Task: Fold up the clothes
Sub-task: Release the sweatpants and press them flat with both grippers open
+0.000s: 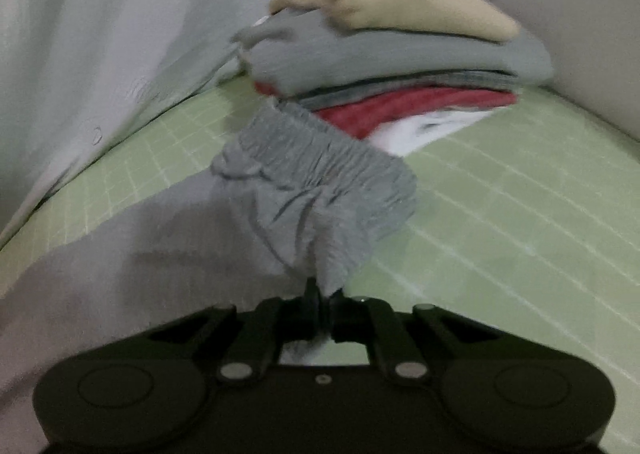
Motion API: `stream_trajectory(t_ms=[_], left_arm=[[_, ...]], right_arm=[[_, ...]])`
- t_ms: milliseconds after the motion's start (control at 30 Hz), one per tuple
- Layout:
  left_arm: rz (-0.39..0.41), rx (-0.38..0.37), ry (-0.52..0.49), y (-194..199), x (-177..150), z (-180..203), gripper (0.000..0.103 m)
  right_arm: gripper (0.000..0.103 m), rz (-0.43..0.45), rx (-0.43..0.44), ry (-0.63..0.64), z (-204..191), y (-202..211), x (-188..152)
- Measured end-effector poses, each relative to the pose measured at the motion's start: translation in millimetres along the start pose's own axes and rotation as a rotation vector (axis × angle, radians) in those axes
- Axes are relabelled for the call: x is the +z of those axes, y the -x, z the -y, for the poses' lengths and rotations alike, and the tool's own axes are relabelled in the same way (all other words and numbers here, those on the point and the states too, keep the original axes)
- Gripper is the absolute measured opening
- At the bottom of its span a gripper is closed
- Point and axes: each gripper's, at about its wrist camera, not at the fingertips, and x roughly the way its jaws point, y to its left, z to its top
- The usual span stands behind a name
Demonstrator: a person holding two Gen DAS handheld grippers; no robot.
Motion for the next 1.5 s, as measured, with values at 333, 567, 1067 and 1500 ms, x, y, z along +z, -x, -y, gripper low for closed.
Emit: stream_trajectory(t_ms=[333, 567, 1067, 1500], left_arm=[[-0.012, 0.024, -0.128, 53, -53, -64, 0.012], [0.042, 0.012, -0.166, 80, -44, -60, 0.047], [0.076, -0.252, -0.418, 36, 11, 1, 0.082], [0.086, -0.269, -0.361, -25, 38, 15, 0.005]], right_arm=[[0.005, -0.017, -0.144, 0.117, 82, 59, -29], [0.059, -0.001, -0.246, 0.313, 55, 66, -38], [0.103, 0.111, 0.054, 0.511, -121, 103, -75], [0.103, -0.033, 0.110, 0.609, -219, 115, -144]])
